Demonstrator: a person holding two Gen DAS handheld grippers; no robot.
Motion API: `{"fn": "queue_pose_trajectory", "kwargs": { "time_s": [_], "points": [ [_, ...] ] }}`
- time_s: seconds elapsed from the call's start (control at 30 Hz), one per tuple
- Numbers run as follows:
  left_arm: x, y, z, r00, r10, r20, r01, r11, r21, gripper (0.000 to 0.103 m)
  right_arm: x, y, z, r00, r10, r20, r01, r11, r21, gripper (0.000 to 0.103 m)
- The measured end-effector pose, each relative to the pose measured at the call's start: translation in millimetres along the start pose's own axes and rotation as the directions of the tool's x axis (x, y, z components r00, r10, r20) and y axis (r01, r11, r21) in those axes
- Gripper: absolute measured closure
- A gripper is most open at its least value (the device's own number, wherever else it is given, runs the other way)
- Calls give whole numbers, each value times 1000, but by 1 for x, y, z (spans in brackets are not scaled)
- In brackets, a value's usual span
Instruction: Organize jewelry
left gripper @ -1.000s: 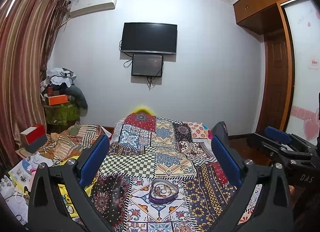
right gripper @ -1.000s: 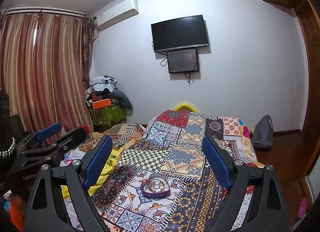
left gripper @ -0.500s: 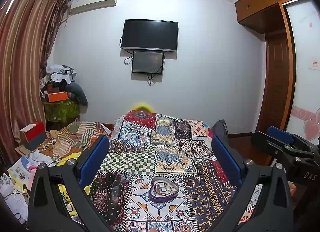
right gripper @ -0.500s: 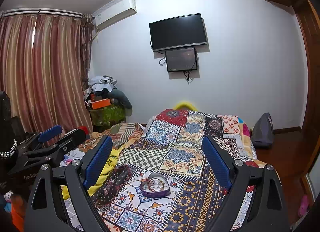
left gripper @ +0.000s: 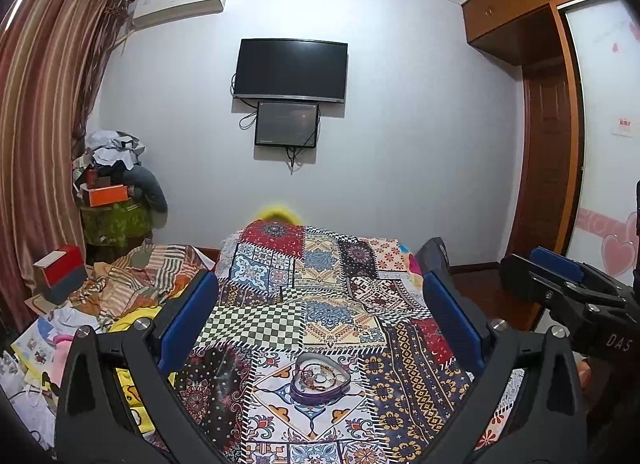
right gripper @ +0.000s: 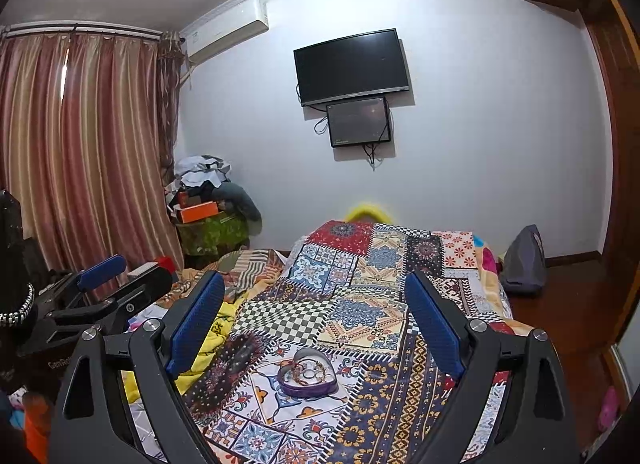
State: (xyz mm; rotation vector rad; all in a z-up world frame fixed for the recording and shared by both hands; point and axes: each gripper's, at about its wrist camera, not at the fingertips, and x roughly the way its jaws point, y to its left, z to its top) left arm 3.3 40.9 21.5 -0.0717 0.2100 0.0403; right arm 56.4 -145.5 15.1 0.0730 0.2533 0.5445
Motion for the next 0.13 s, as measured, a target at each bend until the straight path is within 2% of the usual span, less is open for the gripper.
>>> {"fn": "queue_pose_trajectory", "kwargs": {
  "time_s": [0.13],
  "points": [
    [-1,0,0,1000,4,1,-4,1000,3,1,0,-1,0,1000,-1,0,1,1000,2,13]
  ]
}}
